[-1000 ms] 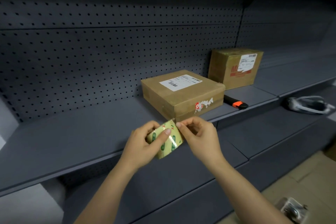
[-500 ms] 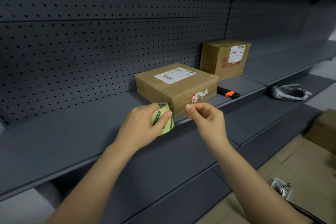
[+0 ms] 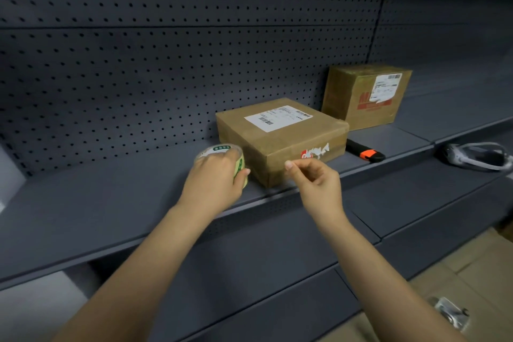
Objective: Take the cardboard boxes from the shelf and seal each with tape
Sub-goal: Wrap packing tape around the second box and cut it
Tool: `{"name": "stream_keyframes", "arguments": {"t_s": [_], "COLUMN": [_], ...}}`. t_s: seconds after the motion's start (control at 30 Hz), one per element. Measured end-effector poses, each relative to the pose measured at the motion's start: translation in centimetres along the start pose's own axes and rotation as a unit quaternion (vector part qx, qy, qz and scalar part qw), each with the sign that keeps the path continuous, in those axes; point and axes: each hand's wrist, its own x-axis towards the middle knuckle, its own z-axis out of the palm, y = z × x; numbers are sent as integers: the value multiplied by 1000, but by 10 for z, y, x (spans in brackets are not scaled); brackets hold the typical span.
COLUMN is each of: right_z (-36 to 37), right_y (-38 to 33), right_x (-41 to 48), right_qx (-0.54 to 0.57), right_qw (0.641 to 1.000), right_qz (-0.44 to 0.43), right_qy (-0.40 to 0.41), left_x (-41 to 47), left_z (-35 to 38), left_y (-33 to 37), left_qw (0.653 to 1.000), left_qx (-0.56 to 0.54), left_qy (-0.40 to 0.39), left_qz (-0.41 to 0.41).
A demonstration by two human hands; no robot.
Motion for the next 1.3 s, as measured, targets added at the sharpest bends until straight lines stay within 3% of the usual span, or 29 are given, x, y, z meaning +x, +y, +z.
{"name": "stream_keyframes", "arguments": {"t_s": [0.97, 1.3], "right_z": [-4, -1], "right_y": [33, 31], "right_x": [29, 29], "right_qx": [-46, -147], "right_qw": [997, 980], "right_qz": [-59, -128], "right_qy": [9, 45], "left_x": [5, 8], "left_z": [23, 25], "left_y": [23, 21], "left_qw": [999, 998], "left_qx": [-12, -12], "left_qy": [5, 4], "left_qz": [-44, -55]}}
